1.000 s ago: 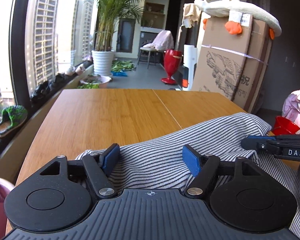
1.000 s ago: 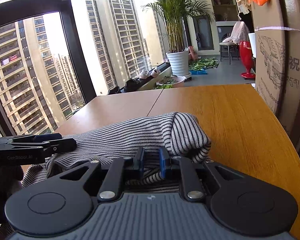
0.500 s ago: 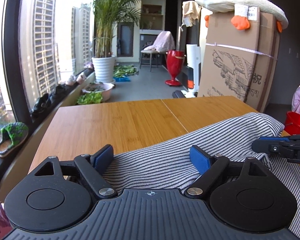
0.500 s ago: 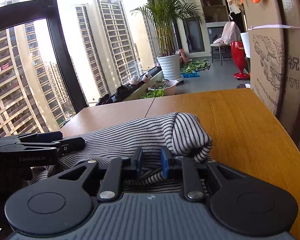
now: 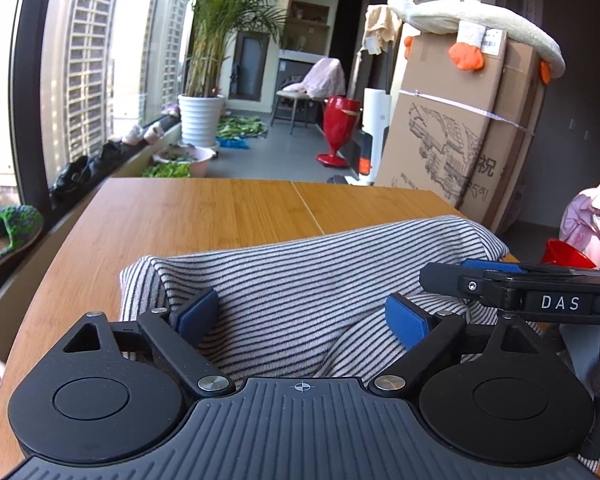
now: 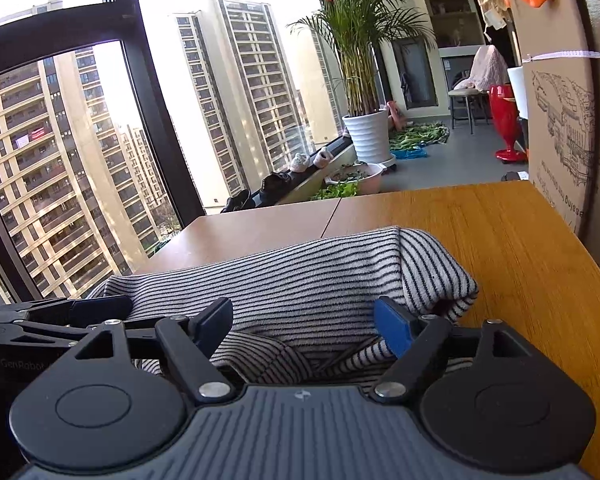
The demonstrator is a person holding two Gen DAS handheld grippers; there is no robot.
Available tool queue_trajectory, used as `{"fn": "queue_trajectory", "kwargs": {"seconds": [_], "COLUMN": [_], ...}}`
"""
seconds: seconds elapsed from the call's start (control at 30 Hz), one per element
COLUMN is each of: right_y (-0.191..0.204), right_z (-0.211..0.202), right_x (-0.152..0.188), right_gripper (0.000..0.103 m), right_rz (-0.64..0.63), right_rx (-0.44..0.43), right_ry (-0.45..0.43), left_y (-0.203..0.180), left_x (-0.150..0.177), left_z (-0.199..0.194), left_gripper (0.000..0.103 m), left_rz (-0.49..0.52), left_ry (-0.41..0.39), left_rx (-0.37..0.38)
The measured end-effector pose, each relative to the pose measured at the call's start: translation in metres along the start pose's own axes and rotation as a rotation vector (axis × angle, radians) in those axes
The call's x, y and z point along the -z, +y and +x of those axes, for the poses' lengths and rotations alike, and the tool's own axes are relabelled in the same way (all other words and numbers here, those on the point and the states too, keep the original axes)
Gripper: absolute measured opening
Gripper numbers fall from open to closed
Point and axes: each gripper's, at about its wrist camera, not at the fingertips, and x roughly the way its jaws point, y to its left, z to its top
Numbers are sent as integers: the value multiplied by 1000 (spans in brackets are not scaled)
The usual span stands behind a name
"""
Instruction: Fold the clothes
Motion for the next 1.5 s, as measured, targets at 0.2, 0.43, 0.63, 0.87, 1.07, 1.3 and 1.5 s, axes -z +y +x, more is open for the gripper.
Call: {"fn": "queue_trajectory", "kwargs": {"seconds": [0.2, 0.43, 0.63, 0.87, 1.07, 1.3, 1.5], "right_y": [0, -8, -13, -1, 14, 30, 24], "right_z": [-1, 9, 7, 14, -28, -33, -17], "right_x": [2, 4, 6, -5, -27, -69, -53], "right_gripper": [79, 103, 103, 103, 103, 57, 57], "right_rz": [40, 173, 203, 46, -97, -129, -128], "right_rx": [65, 128, 102, 92, 64, 40, 42], "right_ry": [-9, 55, 51, 175, 72, -22, 34], "left_y": [3, 5, 5, 10, 14, 16, 16], "left_x": [0, -9, -7, -7, -7, -7, -8], "left_z": [5, 22, 19, 18, 16, 15, 16], "left_gripper": [94, 94, 94, 96, 96, 97, 97], "left_rz": [36, 124, 119, 97, 74, 61, 61], "left_ry": [-1, 14, 6, 3, -8, -15, -14], "left_rx": [33, 42, 45, 68, 78, 85, 89]}}
